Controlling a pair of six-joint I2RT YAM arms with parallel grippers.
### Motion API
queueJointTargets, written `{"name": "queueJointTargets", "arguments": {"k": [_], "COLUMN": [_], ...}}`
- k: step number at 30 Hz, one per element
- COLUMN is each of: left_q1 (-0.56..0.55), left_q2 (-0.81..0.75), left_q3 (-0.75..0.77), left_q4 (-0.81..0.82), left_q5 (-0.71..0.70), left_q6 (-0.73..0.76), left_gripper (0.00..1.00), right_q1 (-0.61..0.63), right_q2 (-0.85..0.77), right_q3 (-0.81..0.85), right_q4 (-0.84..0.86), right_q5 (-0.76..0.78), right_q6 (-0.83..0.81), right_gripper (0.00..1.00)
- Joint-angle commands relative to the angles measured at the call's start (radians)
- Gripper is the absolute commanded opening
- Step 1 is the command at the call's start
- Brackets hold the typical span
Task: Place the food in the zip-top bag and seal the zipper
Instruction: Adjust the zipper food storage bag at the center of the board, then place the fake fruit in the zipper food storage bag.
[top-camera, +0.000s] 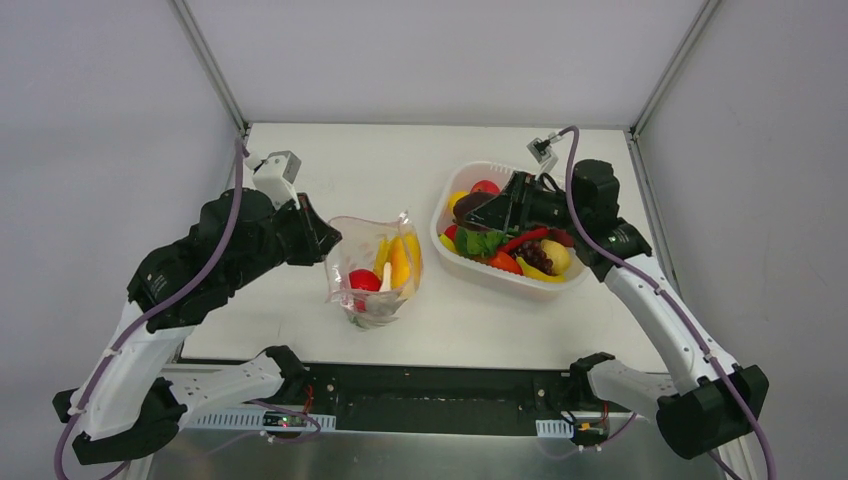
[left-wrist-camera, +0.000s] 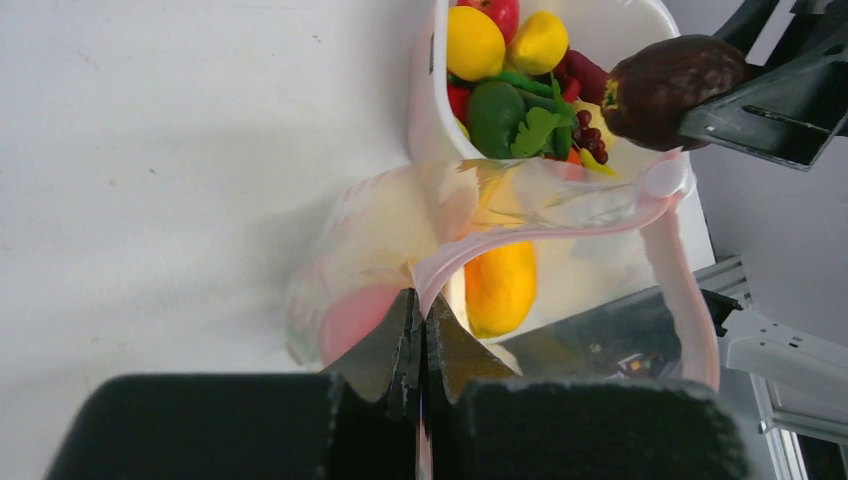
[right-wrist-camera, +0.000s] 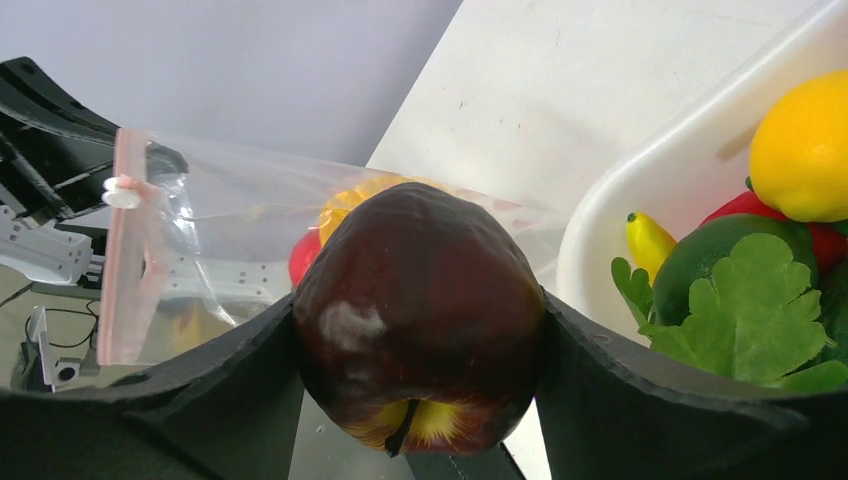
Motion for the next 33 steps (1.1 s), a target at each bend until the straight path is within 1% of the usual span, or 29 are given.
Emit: {"name": "queueJointTargets", "arguments": {"k": [1,7,10,15,21,25,27,30,33], "left_q1": [0.002,0.002,0.002,0.002,0.002,0.004,0.003,0.004,0.003], "left_q2": [0.004,-0.004,-0.014,-0.015,-0.013,-0.003,0.000,0.009,0.016], "left_q3": [-0.002,-0.035,-0.072,-0.091,-0.135,-0.160,-0.173,-0.184,-0.190], "left_q4": [-0.016,0.039,0.071,0.066,0.092,0.112,0.126,0.151,0.166], "left_q5": [-0.051,-0.022,-0.036,-0.076,-0.106,-0.098,-0.084,-0.058,-0.034], "left_q6": [0.032,-0.004,-0.031,-0.066,-0.107,-0.120,-0.123,-0.126,-0.128], "left_gripper": [0.00,0.00,0.00,0.00,0.00,0.00,0.00,0.00,0.00], "right_q1": [0.002,0.002,0.002,0.002,0.032,0.133,0.205,0.328,0.442], "right_q2": [-0.079,-0.093,-0.095,-0.096,-0.085,-0.069,-0.050,-0.001,0.048], "right_q3": [0.008,0.012,0.015,0.022,0.032,0.068,0.109,0.180,0.232], "right_q4": [0.074,0.064,0.066,0.085,0.171,0.134,0.057,-0.054,-0.098], "right_q5": [0.042,0.055,0.042,-0.017,-0.119,-0.108,-0.043,0.098,0.223], "right_q6": [0.009,0.005,0.009,0.032,0.107,0.074,0.004,-0.094,-0.148], "right_gripper": [0.49,0.48,0.48,0.48,0.47,0.46,0.46,0.45,0.45]}}
